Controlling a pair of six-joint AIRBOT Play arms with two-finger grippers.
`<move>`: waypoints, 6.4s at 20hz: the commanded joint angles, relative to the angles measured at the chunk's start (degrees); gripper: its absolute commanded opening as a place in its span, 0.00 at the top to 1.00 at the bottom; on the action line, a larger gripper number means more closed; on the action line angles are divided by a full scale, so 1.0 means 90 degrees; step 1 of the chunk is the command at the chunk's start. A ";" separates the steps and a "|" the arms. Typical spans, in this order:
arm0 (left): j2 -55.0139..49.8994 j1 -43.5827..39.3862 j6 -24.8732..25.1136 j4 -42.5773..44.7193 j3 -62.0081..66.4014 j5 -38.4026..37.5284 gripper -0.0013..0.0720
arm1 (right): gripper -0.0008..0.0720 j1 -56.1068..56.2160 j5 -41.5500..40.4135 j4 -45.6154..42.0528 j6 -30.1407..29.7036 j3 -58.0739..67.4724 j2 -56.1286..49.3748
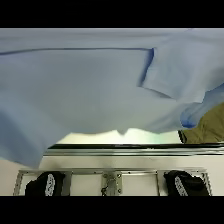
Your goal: Fold the clothes and pants, and hang the long-sleeved shirts on hangers.
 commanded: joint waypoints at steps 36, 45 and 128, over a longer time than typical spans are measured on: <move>-0.3815 -0.0284 -0.1018 0.0957 -0.6715 0.1768 0.15 | 0.34 -0.0260 0.1501 0.0032 0.0525 -0.2895 -0.2681; -0.5231 -0.1379 -0.1154 0.0682 -0.5226 0.2234 0.54 | 0.34 -0.0287 0.1523 -0.0019 0.0527 -0.2963 -0.2681; -0.5302 -0.1673 -0.0381 0.1530 -0.4539 0.2480 0.97 | 0.97 0.0214 0.1088 -0.1105 0.1258 -0.3109 -0.5391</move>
